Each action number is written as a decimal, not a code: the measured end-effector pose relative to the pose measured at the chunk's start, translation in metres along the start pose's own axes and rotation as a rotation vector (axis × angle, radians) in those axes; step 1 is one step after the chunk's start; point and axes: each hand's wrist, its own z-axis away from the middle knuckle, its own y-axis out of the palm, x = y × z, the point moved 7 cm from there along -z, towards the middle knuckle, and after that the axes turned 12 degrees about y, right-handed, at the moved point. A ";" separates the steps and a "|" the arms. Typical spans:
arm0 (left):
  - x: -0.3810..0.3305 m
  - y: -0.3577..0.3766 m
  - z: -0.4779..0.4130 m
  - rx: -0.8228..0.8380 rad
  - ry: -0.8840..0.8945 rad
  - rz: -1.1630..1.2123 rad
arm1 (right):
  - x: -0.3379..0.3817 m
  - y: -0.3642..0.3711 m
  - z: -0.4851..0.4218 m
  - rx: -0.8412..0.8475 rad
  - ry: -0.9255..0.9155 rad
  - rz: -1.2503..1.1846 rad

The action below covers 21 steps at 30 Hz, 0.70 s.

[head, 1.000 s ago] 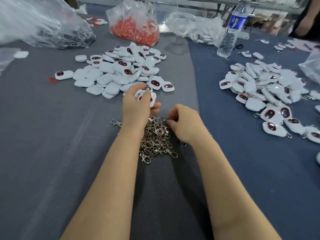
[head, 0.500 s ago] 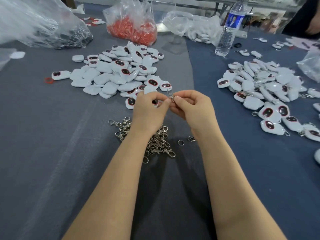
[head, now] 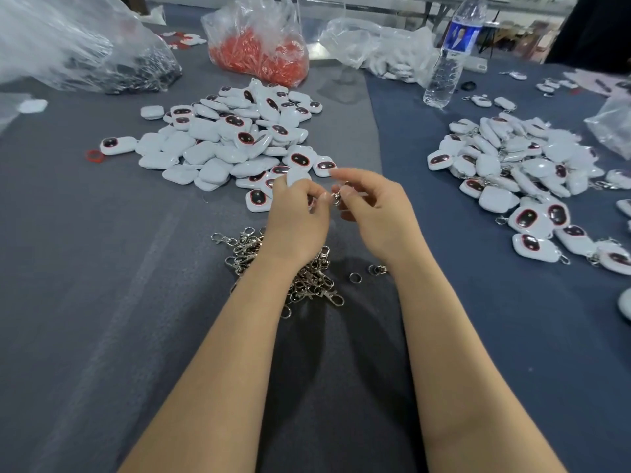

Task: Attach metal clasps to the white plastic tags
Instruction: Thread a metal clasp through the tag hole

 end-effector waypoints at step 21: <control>0.001 -0.005 0.001 -0.021 -0.022 0.029 | -0.011 -0.012 -0.004 -0.066 0.102 -0.268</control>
